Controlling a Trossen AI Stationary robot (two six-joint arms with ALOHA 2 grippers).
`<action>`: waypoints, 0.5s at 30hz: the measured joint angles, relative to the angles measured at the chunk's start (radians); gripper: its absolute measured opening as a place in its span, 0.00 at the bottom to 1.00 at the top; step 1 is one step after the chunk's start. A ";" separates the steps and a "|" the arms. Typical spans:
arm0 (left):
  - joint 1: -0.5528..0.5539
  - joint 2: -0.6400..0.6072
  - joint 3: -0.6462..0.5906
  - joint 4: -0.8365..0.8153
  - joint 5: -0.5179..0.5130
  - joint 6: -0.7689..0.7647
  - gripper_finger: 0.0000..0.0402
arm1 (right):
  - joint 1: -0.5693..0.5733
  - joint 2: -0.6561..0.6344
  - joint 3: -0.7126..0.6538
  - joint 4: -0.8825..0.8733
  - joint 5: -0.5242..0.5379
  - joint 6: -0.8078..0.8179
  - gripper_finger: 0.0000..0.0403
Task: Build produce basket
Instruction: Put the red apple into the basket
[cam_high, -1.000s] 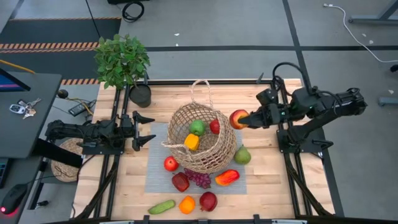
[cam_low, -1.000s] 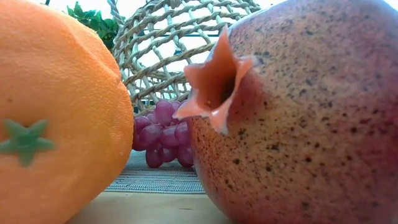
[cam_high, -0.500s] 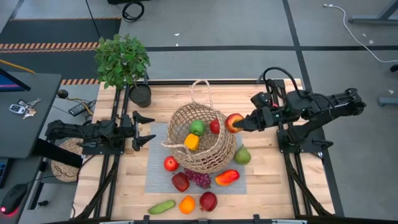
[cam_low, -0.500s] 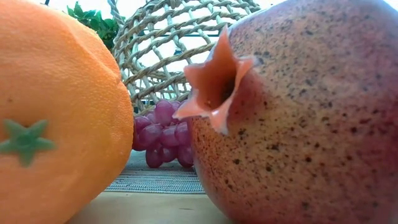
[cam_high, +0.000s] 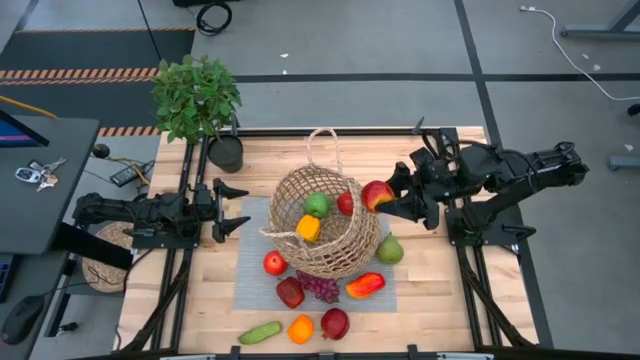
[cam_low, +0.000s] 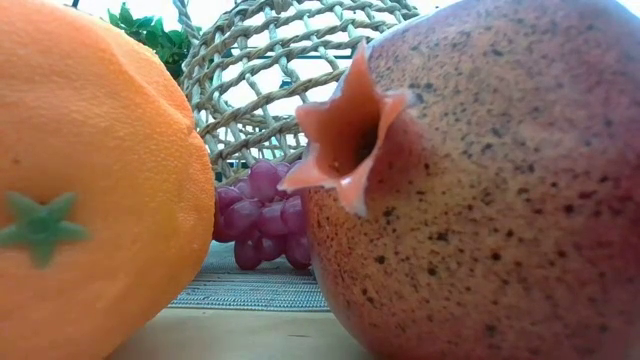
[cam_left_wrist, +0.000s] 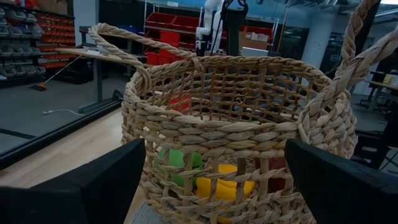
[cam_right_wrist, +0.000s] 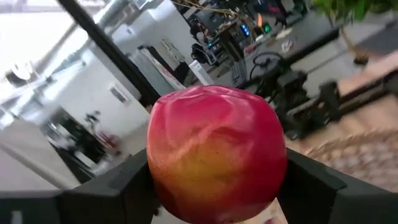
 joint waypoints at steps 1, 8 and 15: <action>0.000 0.000 0.000 0.001 0.000 0.000 0.98 | 0.000 0.000 0.000 0.000 0.000 -0.034 0.68; 0.000 0.001 0.000 0.003 0.000 0.000 0.98 | 0.000 0.000 0.000 0.000 0.000 -0.135 0.68; 0.000 0.001 0.000 0.004 0.000 0.000 0.98 | -0.013 0.032 0.002 0.088 0.084 -0.272 0.68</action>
